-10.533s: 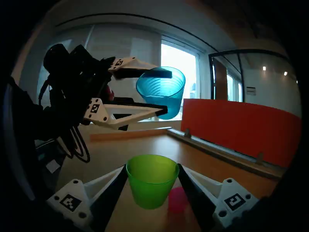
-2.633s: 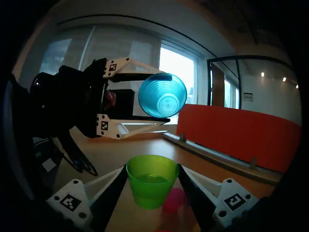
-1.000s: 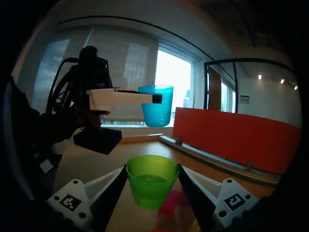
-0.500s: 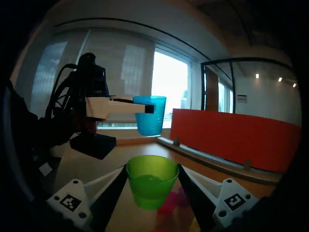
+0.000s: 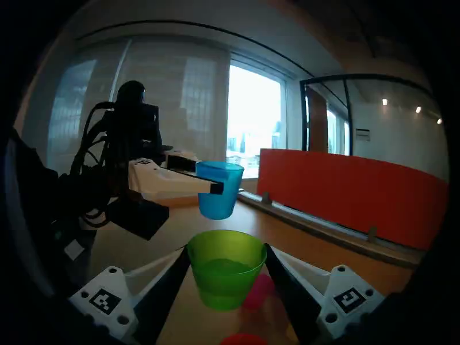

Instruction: Pour water

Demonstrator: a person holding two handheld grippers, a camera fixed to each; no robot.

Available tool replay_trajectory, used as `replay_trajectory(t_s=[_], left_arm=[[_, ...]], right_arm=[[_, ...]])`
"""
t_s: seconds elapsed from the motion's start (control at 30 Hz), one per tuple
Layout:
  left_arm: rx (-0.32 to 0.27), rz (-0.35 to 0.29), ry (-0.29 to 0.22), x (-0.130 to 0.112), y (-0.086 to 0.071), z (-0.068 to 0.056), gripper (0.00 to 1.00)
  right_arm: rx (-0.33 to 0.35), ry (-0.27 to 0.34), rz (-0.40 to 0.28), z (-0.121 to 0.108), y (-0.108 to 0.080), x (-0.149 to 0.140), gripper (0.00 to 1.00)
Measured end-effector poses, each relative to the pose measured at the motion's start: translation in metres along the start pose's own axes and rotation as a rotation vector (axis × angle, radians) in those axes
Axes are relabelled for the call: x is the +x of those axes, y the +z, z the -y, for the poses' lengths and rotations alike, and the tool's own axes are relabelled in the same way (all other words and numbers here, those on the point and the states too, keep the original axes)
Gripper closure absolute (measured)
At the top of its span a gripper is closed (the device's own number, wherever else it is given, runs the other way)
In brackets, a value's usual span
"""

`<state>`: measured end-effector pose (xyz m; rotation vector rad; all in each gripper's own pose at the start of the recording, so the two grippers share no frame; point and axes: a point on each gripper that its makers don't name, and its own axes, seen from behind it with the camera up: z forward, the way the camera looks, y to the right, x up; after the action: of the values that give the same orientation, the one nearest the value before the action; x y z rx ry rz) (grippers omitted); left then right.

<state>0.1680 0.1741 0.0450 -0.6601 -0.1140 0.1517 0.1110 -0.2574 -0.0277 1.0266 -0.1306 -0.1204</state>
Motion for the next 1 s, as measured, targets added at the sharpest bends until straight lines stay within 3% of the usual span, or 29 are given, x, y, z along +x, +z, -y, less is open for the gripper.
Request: replay_trajectory(t_s=[0.4, 1.0], left_arm=[[-0.020, 0.103, 0.020, -0.045, -0.003, -0.006, 0.15], [-0.066, 0.250, 0.091, -0.104, -0.007, -0.023, 0.14]], right_arm=[[0.036, 0.012, 0.078, 0.016, -0.001, -0.022, 0.06], [0.096, 0.008, 0.217, 0.037, -0.003, -0.059, 0.06]])
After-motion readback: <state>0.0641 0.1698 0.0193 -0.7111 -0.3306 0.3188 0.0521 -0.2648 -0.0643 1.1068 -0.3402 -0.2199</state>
